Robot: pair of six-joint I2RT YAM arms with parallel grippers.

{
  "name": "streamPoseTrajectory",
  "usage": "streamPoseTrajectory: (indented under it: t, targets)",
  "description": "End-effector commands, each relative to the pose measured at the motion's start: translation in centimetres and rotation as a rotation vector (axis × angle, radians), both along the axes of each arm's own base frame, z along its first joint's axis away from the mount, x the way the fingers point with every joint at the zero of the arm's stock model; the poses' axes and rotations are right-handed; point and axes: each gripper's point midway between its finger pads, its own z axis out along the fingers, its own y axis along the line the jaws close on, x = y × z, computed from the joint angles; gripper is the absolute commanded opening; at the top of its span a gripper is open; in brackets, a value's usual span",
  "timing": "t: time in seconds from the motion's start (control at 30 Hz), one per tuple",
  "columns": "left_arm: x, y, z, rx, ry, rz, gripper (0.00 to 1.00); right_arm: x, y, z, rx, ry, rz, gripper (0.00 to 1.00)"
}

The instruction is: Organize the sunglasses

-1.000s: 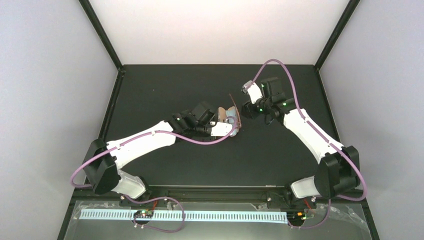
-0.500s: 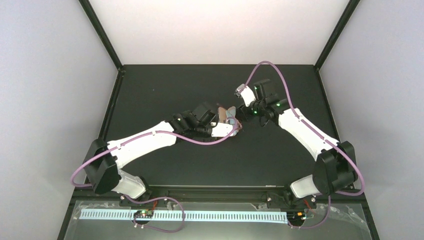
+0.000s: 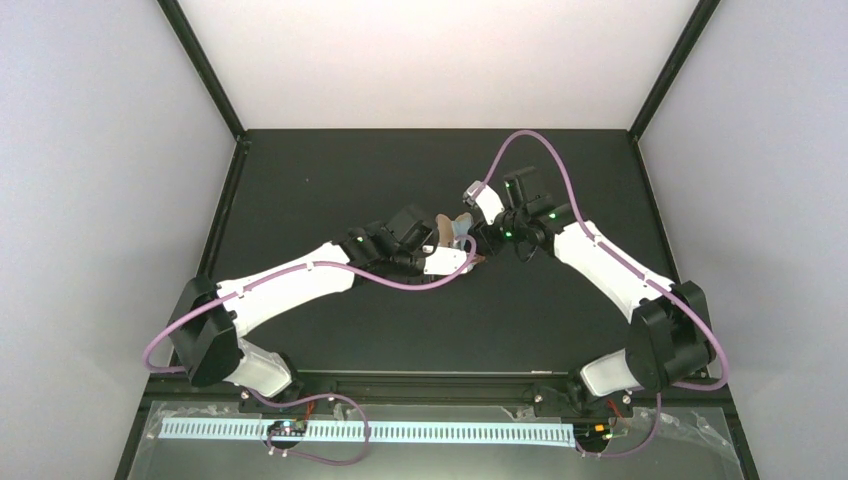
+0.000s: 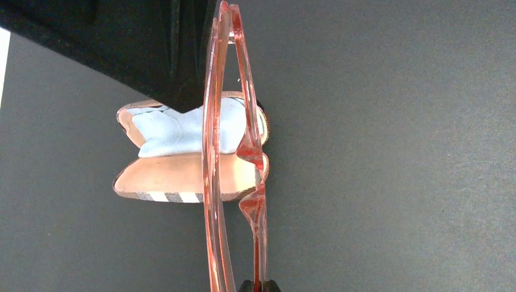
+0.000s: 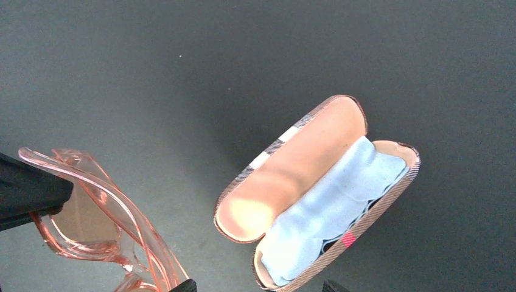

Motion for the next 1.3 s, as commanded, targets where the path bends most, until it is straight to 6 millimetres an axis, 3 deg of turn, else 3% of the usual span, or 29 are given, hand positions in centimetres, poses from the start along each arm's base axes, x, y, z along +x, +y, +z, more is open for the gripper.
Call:
streamPoseTrajectory:
  t: [0.0,0.27,0.5,0.67,0.8,0.9,1.13,1.27]
  targets:
    - [0.6,-1.0,1.2,-0.035,-0.041,-0.003,0.02,-1.5,0.8,0.3,0.035,0.027,0.073,0.55]
    - [0.1,-0.6,0.4,-0.022,-0.033,-0.018,0.01,-1.1,0.9,2.3,0.038,0.002,0.089,0.59]
    - [-0.8,-0.6,0.4,-0.06,0.032,-0.025,0.01,-1.2,-1.4,4.9,0.083,-0.062,0.104,0.68]
    - [-1.3,-0.9,1.4,-0.138,0.144,-0.032,0.02,-3.4,-2.8,5.5,0.091,-0.099,0.181,0.75]
    - [-2.0,-1.2,2.7,-0.206,0.275,-0.073,0.02,-7.3,-2.4,6.0,0.118,-0.08,0.363,0.8]
    - [-3.0,-1.7,3.8,-0.26,0.357,-0.124,0.02,-9.1,-2.1,6.5,0.159,-0.052,0.438,0.83]
    - [-4.0,-1.9,5.6,-0.323,0.446,-0.185,0.01,-10.6,-1.6,6.1,0.218,0.024,0.499,0.84]
    - [-4.1,-1.8,5.9,-0.342,0.48,-0.193,0.02,-10.8,-1.5,5.7,0.232,0.051,0.512,0.76]
